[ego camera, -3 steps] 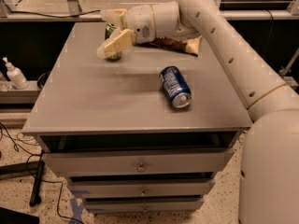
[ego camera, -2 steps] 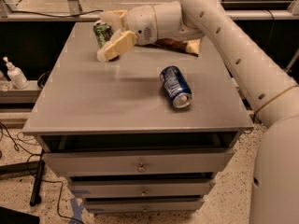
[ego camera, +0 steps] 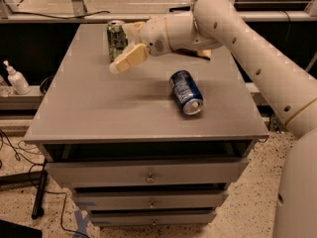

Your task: Knock green can over

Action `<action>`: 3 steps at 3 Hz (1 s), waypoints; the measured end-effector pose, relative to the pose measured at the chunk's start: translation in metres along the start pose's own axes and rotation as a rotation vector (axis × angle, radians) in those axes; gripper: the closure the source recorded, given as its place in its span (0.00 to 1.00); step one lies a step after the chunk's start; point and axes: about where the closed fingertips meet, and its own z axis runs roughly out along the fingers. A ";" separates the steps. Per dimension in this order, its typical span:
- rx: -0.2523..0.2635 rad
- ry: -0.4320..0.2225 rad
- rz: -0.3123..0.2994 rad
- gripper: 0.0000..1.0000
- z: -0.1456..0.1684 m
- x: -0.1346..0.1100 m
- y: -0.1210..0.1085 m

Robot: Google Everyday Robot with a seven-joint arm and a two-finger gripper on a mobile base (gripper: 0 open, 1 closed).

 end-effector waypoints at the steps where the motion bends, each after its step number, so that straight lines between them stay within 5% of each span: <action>1: 0.093 0.050 0.040 0.00 -0.001 0.033 -0.031; 2: 0.148 0.052 0.060 0.00 0.014 0.044 -0.060; 3: 0.149 0.027 0.066 0.00 0.031 0.037 -0.069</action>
Offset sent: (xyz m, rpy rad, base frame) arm 0.1018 0.0017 -0.0484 -0.0247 0.0168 -0.2387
